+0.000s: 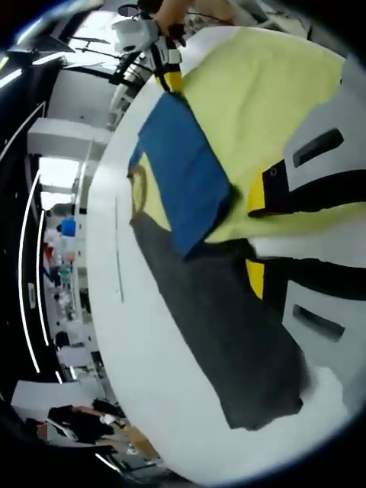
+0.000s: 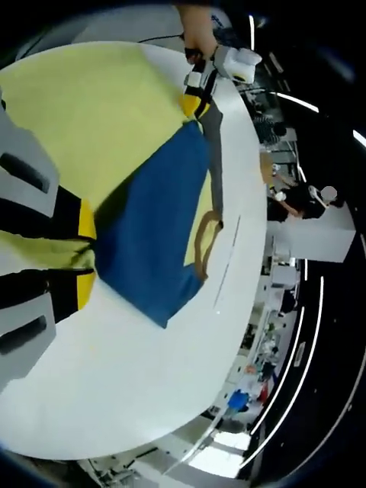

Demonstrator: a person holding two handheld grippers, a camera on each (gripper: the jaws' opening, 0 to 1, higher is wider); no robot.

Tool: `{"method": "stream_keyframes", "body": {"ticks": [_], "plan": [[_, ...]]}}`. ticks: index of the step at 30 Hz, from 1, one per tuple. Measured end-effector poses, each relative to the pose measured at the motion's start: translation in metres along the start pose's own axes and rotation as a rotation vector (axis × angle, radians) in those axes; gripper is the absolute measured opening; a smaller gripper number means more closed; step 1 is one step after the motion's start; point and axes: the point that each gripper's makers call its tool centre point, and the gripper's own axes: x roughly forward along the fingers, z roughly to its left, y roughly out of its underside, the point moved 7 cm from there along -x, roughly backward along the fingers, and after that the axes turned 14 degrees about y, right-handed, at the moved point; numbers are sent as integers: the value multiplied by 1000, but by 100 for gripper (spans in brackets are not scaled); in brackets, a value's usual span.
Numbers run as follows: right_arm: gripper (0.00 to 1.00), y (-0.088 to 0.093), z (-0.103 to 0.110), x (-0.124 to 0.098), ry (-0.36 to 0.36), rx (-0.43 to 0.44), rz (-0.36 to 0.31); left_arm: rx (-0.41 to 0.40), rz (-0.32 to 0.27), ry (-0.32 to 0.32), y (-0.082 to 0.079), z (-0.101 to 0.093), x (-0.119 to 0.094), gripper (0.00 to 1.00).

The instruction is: Fold the garment on the visible template until the final outline fits inside the template.

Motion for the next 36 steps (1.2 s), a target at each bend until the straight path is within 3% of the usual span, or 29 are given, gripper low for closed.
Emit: {"method": "stream_keyframes", "body": {"ticks": [8, 18, 36], "plan": [[3, 1, 1, 1, 19, -39, 2, -32, -22, 0, -4, 3, 8, 10], [0, 4, -5, -3, 49, -64, 20, -35, -4, -17, -5, 0, 11, 0], [0, 13, -18, -7, 74, -49, 77, -41, 4, -30, -5, 2, 9, 0]]}}
